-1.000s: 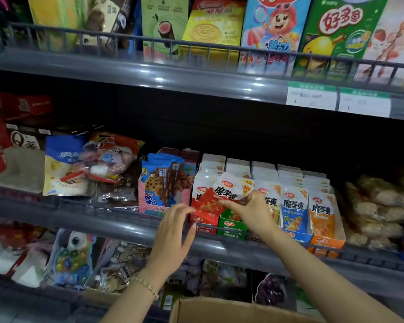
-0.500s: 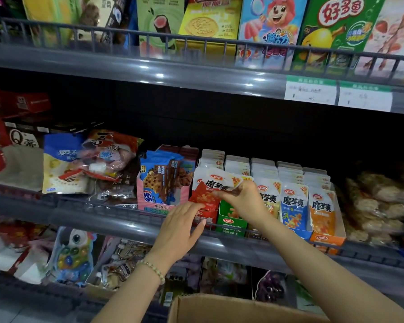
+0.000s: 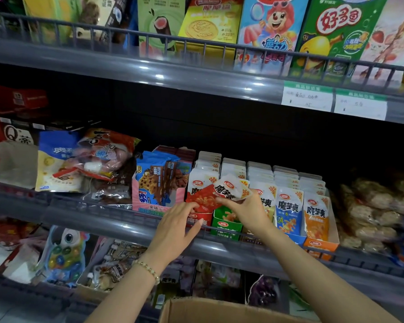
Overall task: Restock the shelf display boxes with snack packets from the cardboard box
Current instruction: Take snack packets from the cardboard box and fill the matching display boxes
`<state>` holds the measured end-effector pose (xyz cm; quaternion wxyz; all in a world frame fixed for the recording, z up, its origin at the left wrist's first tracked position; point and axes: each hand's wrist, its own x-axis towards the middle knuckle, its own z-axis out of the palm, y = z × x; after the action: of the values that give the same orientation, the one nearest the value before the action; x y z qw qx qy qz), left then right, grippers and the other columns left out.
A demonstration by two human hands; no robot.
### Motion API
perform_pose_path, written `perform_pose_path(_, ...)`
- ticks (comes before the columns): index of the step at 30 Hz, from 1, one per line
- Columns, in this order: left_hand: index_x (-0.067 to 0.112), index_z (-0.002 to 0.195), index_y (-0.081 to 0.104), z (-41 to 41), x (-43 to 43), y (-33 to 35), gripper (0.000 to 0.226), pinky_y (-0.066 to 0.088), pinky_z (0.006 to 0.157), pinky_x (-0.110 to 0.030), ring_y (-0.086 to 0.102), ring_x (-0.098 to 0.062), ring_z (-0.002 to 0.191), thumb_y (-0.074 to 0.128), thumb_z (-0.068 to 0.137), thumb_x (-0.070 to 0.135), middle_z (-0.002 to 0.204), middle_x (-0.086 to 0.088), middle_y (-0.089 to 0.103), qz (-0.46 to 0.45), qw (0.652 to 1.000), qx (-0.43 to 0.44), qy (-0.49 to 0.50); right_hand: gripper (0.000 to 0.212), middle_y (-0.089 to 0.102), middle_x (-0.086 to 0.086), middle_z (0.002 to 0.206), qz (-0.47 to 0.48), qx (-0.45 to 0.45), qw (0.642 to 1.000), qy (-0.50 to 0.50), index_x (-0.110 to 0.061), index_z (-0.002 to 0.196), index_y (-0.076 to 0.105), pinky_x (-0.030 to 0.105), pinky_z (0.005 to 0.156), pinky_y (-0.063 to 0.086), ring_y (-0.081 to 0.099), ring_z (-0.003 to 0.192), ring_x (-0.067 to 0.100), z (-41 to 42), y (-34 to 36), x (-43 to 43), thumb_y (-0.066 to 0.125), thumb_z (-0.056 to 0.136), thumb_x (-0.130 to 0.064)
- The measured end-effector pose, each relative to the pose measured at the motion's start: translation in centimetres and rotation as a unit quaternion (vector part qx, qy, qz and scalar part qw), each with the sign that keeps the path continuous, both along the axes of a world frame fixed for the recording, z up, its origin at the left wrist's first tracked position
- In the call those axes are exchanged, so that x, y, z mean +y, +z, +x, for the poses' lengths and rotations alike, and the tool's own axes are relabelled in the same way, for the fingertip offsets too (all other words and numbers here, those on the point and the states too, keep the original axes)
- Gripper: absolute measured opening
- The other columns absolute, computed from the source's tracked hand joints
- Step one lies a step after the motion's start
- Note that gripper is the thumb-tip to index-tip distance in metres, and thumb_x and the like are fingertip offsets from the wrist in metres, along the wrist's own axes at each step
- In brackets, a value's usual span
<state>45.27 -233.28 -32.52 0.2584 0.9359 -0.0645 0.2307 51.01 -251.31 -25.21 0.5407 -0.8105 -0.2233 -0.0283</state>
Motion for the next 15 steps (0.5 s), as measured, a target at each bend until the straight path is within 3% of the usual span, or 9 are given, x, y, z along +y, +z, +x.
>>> perform_pose_path(2, 0.026, 0.129, 0.046, 0.1, -0.1, 0.0, 0.043, 0.025, 0.098, -0.015, 0.042, -0.002, 0.118, 0.043, 0.094, 0.050, 0.125, 0.013, 0.047, 0.010, 1.000, -0.002, 0.001, 0.014, 0.055, -0.010, 0.042, -0.031, -0.004, 0.999, 0.000, -0.014, 0.080, 0.062, 0.015, 0.043, 0.042, 0.052, 0.040, 0.006, 0.0, 0.2, -0.4, 0.074, 0.079, -0.019)
perform_pose_path(5, 0.025, 0.127, 0.048, 0.3, -0.2, 0.0, 0.045, 0.026, 0.097, -0.015, 0.040, -0.002, 0.115, 0.040, 0.093, 0.053, 0.122, 0.012, 0.045, 0.034, 0.999, -0.003, 0.004, 0.017, 0.059, -0.003, 0.052, -0.091, -0.001, 0.996, 0.007, -0.011, 0.079, 0.061, 0.030, 0.047, 0.049, 0.051, 0.043, 0.013, 0.7, 1.3, -0.1, 0.074, 0.079, -0.022)
perform_pose_path(8, 0.025, 0.128, 0.049, 0.2, -0.1, -0.1, 0.047, 0.028, 0.101, -0.018, 0.040, -0.003, 0.117, 0.037, 0.093, 0.055, 0.124, 0.012, 0.045, 0.055, 0.998, 0.003, 0.007, 0.026, 0.058, 0.002, 0.061, -0.193, -0.025, 0.981, 0.011, -0.004, 0.081, 0.059, 0.026, 0.046, 0.041, 0.046, 0.044, 0.011, 1.9, 2.4, 1.6, 0.074, 0.080, -0.025)
perform_pose_path(11, 0.027, 0.132, 0.047, -0.1, 0.2, -0.4, 0.051, 0.024, 0.107, -0.021, 0.038, -0.004, 0.123, 0.033, 0.092, 0.056, 0.128, 0.012, 0.044, 0.074, 0.997, 0.001, 0.005, 0.036, 0.049, -0.003, 0.070, -0.278, -0.042, 0.960, 0.001, -0.010, 0.098, 0.053, 0.019, 0.050, 0.033, 0.046, 0.055, 0.009, 2.4, 3.0, 3.4, 0.076, 0.078, -0.028)
perform_pose_path(13, 0.027, 0.133, 0.046, -0.2, 0.3, -0.5, 0.048, 0.020, 0.109, -0.020, 0.036, -0.004, 0.126, 0.036, 0.094, 0.054, 0.130, 0.012, 0.042, 0.072, 0.997, 0.005, -0.002, 0.051, 0.054, 0.001, 0.088, -0.296, -0.029, 0.954, -0.017, -0.004, 0.115, 0.050, 0.020, 0.057, 0.038, 0.053, 0.070, 0.016, 2.4, 2.7, 4.3, 0.077, 0.078, -0.025)
perform_pose_path(15, 0.027, 0.134, 0.045, -0.2, 0.2, -0.4, 0.046, 0.020, 0.108, -0.020, 0.035, -0.005, 0.126, 0.039, 0.095, 0.051, 0.131, 0.011, 0.041, 0.068, 0.998, 0.008, -0.005, 0.057, 0.057, 0.004, 0.093, -0.308, -0.019, 0.951, -0.013, -0.001, 0.119, 0.049, 0.024, 0.062, 0.041, 0.053, 0.077, 0.020, 2.0, 1.5, 4.8, 0.079, 0.076, -0.024)
